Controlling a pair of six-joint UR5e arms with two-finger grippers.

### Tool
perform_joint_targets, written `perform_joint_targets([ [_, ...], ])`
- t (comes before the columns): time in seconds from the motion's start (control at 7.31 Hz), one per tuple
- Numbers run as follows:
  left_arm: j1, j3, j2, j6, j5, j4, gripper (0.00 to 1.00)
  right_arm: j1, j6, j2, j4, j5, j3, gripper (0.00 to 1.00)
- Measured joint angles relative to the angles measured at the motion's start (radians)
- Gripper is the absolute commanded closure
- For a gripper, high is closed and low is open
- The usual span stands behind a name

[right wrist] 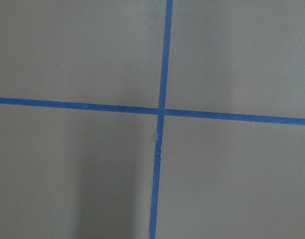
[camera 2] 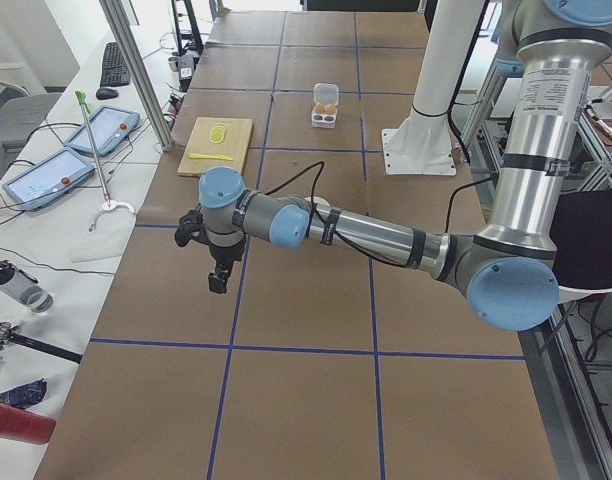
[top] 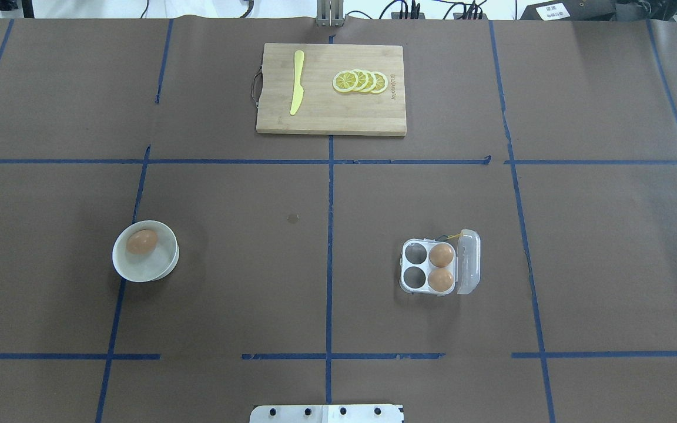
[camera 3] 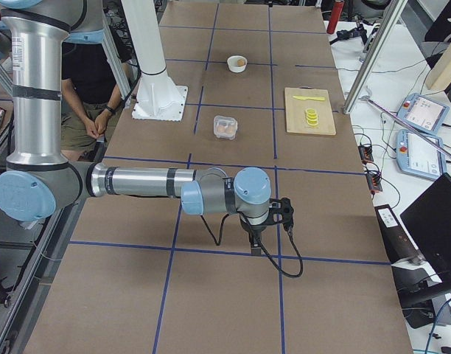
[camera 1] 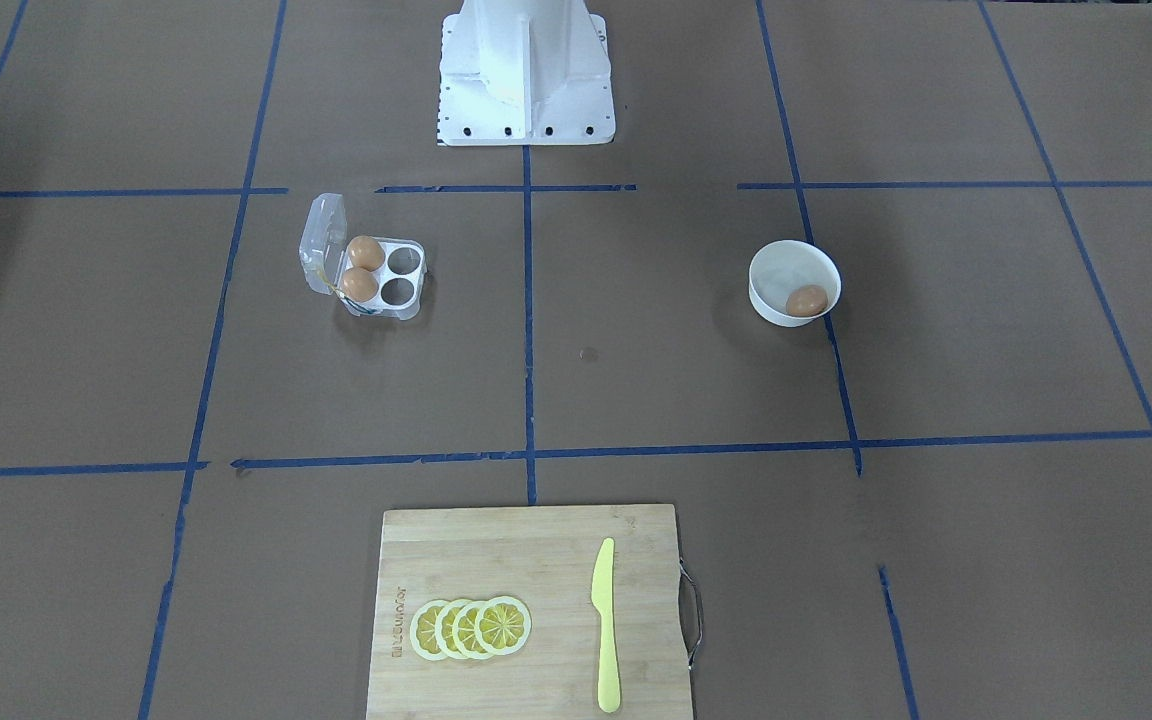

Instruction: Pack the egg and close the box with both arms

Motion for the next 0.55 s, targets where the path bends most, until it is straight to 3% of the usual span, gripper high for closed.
perform_joint_targets([
  [0.27, 0.090, -0.011, -0.026, -0.128, -0.001, -0.133, 0.00, 0.000, 0.000, 0.000, 0.000, 0.006, 0.002, 0.00],
  [0.55, 0.123, -0.027, -0.054, -0.172, -0.053, -0.178, 0.00, 0.000, 0.000, 0.000, 0.001, 0.010, 0.003, 0.00],
])
